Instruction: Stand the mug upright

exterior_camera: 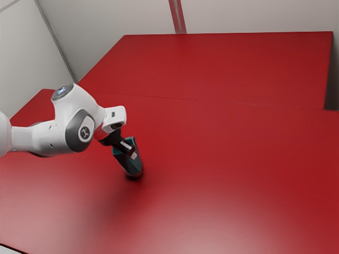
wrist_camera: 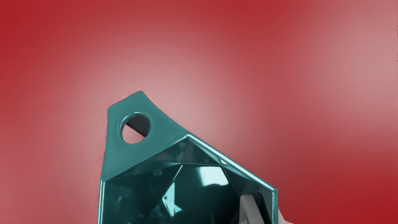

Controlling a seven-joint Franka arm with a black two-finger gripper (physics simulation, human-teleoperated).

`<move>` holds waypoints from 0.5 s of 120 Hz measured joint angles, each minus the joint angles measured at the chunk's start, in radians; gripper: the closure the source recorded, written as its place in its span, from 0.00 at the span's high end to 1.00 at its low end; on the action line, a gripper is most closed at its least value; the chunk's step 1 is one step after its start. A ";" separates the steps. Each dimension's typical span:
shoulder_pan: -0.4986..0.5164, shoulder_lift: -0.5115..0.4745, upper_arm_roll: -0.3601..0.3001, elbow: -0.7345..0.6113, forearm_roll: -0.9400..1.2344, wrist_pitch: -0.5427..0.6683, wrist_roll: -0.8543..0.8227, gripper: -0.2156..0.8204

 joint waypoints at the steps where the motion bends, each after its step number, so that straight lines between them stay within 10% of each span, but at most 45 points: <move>1: 0.000 0.000 -0.001 -0.002 0.000 0.002 -0.003 0.03; 60: 0.000 0.019 -0.011 -0.030 -0.006 0.071 -0.110 0.03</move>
